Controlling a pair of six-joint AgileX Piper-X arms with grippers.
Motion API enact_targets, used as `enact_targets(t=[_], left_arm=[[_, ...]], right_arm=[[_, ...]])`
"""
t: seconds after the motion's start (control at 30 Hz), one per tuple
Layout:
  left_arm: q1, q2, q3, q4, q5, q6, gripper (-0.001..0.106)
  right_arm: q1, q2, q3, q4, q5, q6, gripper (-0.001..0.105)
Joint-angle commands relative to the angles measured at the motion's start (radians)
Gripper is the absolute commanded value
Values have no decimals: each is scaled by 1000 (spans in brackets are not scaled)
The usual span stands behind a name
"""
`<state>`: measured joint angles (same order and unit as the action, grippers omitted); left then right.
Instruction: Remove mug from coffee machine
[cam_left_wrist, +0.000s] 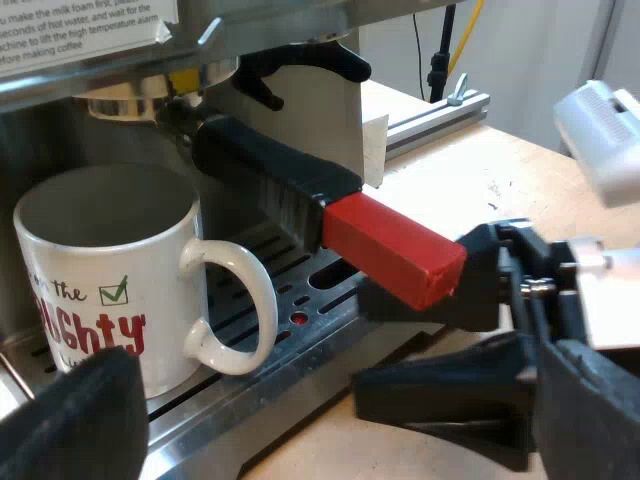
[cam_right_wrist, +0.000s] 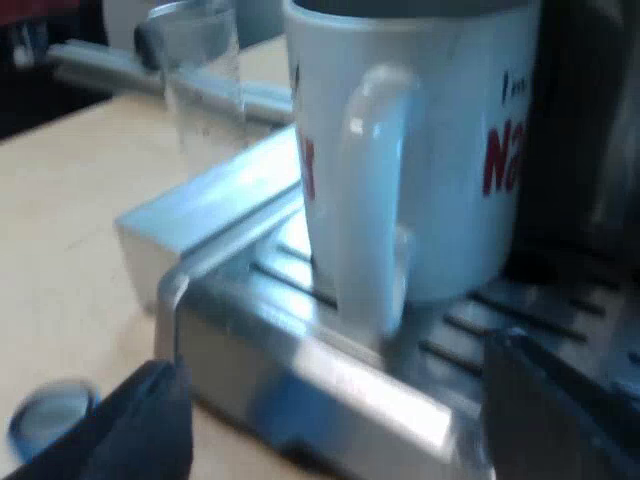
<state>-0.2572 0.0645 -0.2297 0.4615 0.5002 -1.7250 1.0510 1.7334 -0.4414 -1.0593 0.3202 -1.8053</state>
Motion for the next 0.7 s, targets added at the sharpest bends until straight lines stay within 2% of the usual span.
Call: enact_targets(t=[0.03, 0.2, 0.43, 0.63, 0.7], left_arm=[[-4, 2, 0, -19, 10, 3, 80], [-4, 2, 0, -19, 13, 3, 80], [-4, 2, 0, -19, 13, 3, 80], [-4, 2, 0, -19, 13, 3, 80], [-4, 2, 0, -19, 13, 3, 80]], right_arm=[[-1, 28, -49, -13, -4, 20, 63], [-1, 75, -104, -5, -2, 122, 63], [-1, 77, -117, 22, 48, 152, 63], [-1, 77, -195, 190, 58, 185, 63], [-1, 77, -243, 308, 104, 238, 63]])
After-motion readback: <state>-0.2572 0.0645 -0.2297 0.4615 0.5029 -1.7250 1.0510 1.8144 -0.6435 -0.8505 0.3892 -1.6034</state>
